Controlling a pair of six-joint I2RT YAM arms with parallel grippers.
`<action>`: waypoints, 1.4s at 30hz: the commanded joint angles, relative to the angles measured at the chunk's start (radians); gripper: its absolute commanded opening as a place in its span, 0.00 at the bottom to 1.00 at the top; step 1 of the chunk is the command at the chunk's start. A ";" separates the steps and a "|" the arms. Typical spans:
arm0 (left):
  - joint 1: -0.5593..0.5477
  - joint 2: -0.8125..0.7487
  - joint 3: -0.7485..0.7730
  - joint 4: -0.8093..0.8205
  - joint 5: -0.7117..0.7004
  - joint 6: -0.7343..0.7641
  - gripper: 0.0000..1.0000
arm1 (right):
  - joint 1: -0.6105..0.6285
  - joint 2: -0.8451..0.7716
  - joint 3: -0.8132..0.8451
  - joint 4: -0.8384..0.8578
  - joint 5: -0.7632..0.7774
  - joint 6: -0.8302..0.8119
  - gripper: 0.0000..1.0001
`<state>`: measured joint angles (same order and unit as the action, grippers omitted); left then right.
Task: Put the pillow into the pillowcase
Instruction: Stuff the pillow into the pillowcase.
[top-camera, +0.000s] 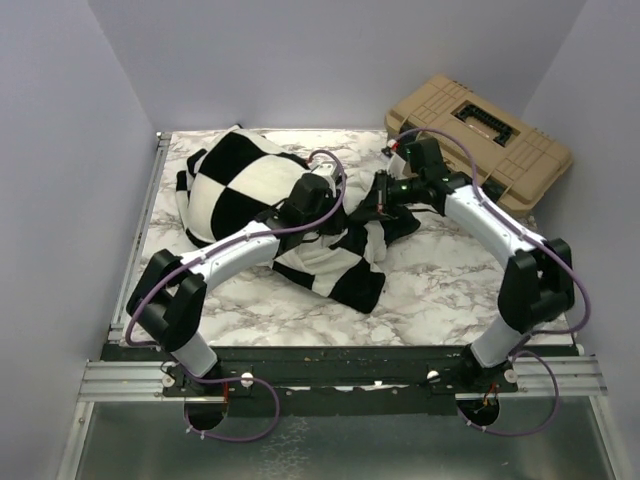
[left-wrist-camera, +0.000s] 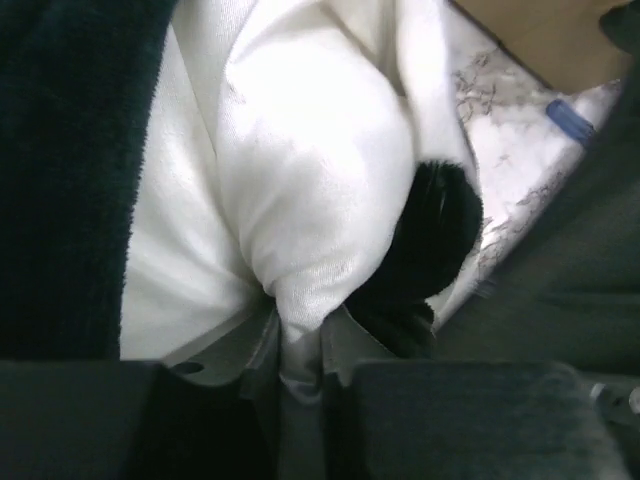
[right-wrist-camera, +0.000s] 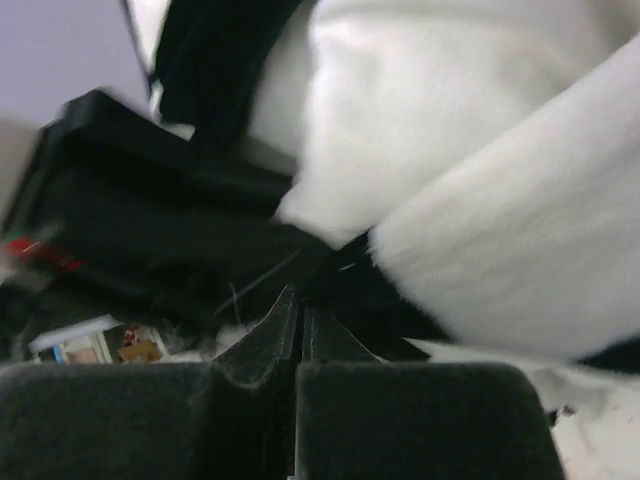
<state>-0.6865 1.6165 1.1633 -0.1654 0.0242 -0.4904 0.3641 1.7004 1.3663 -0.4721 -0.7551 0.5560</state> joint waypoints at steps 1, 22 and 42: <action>-0.008 0.151 -0.149 0.101 0.120 -0.092 0.09 | -0.022 -0.255 -0.058 0.058 -0.106 0.034 0.00; 0.031 -0.258 -0.047 0.008 0.109 -0.051 0.64 | -0.058 -0.238 -0.071 0.143 -0.076 0.011 0.00; 0.004 0.089 -0.071 -0.020 0.055 -0.008 0.33 | -0.062 -0.126 -0.006 -0.193 0.196 -0.046 0.39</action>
<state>-0.6479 1.6558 1.1641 -0.1486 0.0490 -0.5282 0.3038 1.4799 1.2968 -0.4507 -0.7185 0.5583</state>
